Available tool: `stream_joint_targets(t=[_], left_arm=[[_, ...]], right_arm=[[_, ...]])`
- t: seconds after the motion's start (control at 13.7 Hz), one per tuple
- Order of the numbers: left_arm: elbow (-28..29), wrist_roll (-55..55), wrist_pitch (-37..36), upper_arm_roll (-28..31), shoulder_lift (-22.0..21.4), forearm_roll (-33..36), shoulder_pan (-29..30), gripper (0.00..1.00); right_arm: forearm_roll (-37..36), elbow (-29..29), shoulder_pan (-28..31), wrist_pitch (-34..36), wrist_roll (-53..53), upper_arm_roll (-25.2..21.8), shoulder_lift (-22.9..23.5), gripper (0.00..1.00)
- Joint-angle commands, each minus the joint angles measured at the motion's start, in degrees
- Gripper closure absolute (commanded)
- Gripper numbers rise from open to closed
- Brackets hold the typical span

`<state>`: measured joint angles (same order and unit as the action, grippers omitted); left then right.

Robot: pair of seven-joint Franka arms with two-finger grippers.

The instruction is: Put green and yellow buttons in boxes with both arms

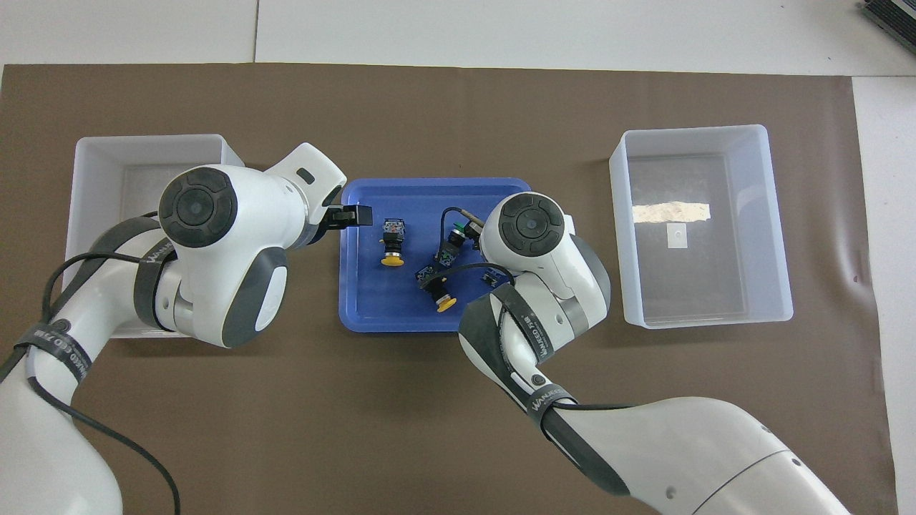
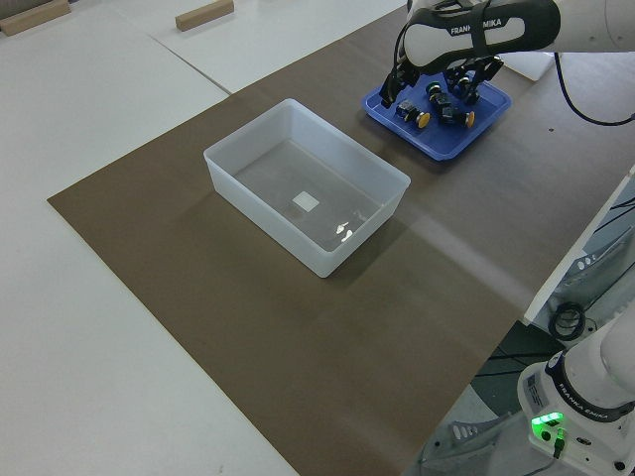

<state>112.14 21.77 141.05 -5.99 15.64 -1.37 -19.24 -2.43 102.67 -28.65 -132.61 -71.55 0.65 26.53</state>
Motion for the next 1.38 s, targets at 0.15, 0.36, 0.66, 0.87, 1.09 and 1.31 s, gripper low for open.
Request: stream_joint_targets(t=[0.15, 0.36, 0.66, 0.87, 1.09, 1.31], left_arm=[[-1.49, 5.65, 8.53, 0.90, 6.51, 2.68, -3.70, 0.00], [-1.04, 6.26, 9.50, 0.90, 7.73, 2.68, -4.66, 0.19], [-1.13, 7.85, 8.99, 0.98, 7.65, 2.68, -4.93, 1.00], [-1.39, 7.76, 5.84, 0.98, 6.25, 2.68, -4.50, 1.00], [-1.39, 7.06, -0.31, 1.07, 0.11, 2.68, -1.52, 1.00], [-1.66, 6.88, -4.55, 1.07, -4.38, 2.68, 3.31, 1.00]], right_arm=[[-0.12, 1.31, 3.06, 4.35, 5.60, 0.49, -6.74, 1.00], [-0.12, 0.34, 8.24, 12.44, 17.36, 0.49, -13.77, 1.00], [-0.12, -1.07, 19.13, 16.42, 40.81, 0.23, -16.60, 1.00], [-0.12, 1.03, 27.83, 11.61, 56.91, 0.23, -15.21, 1.00], [0.06, 6.38, 30.93, 3.00, 61.70, 0.31, -13.70, 1.00], [1.73, 11.49, 30.40, -5.36, 61.44, 0.31, -12.04, 1.00]])
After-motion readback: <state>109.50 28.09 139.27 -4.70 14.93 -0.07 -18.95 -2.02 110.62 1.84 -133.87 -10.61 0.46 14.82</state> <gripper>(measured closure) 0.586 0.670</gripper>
